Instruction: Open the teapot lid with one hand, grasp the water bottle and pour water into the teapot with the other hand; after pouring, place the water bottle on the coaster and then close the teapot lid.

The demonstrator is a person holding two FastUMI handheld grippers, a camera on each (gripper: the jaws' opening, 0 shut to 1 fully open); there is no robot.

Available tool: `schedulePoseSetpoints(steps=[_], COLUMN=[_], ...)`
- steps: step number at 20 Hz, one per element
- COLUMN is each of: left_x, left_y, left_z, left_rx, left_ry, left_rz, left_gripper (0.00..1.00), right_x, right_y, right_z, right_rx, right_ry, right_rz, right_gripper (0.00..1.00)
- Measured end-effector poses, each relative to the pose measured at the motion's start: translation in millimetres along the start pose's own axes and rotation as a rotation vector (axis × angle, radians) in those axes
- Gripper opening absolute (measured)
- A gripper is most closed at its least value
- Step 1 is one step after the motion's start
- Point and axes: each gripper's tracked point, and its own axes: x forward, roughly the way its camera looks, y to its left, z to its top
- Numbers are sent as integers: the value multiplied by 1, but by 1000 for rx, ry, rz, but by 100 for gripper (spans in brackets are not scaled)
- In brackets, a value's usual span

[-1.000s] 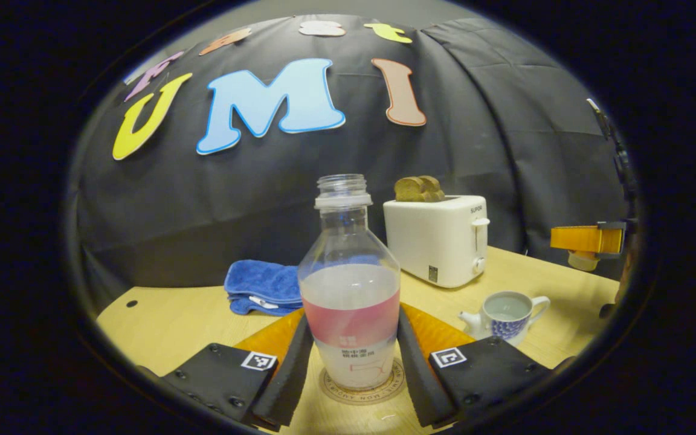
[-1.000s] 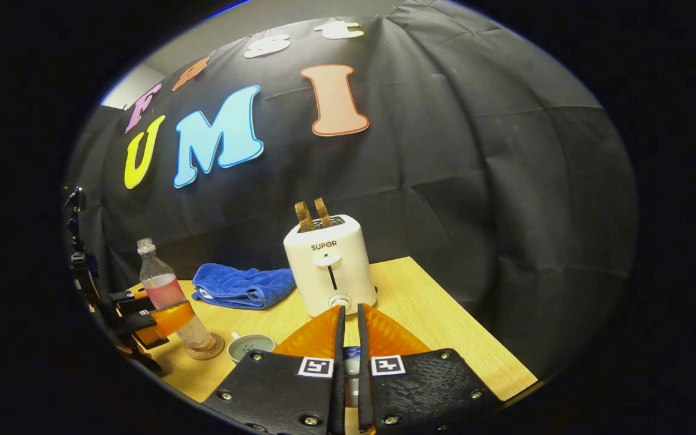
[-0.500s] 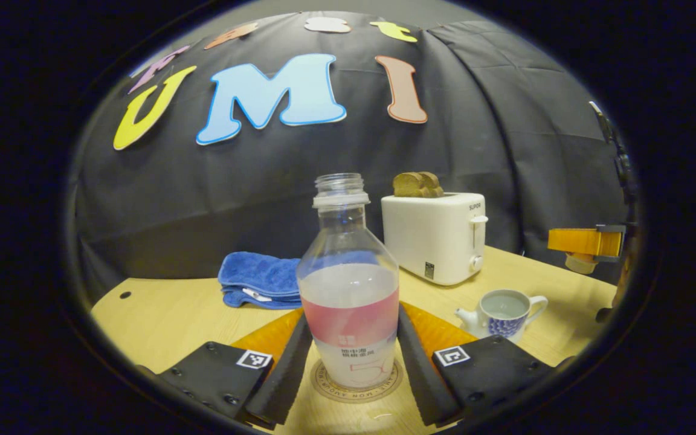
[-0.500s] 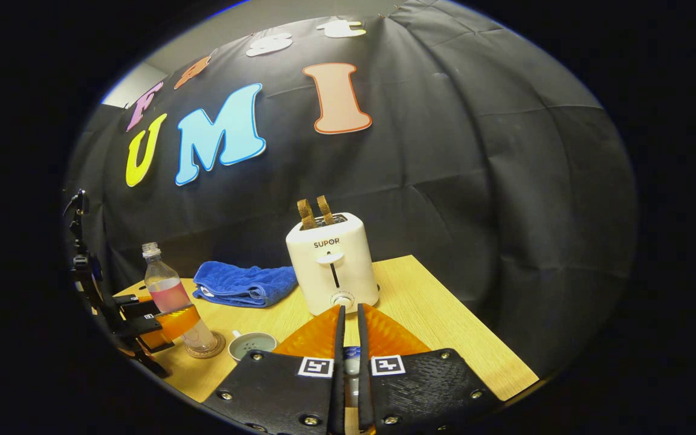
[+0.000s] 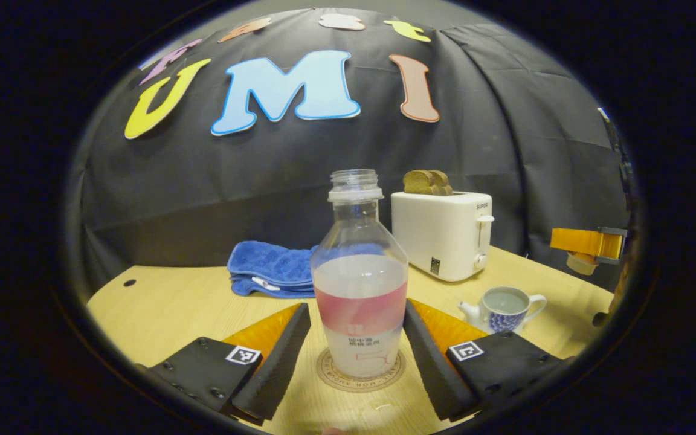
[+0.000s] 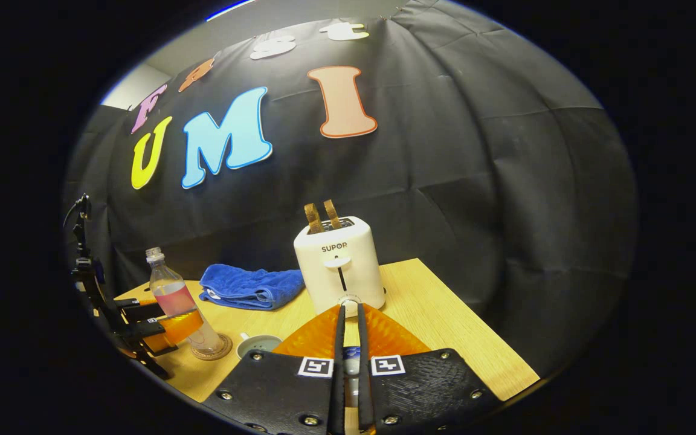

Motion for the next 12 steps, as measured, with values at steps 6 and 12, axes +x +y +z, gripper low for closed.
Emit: schedulePoseSetpoints(steps=[6, 12], left_x=[-34, -86], left_y=[0, 12], left_z=[-1, -1], left_rx=[-53, -67], left_ry=[-35, -80], left_rz=[15, 54], left_gripper=[100, 100], right_x=[-5, 1], right_y=[27, 64], right_z=[7, 10], right_rx=[-5, -40], right_ry=[-11, -9], right_rz=[91, 168], right_gripper=[8, 8])
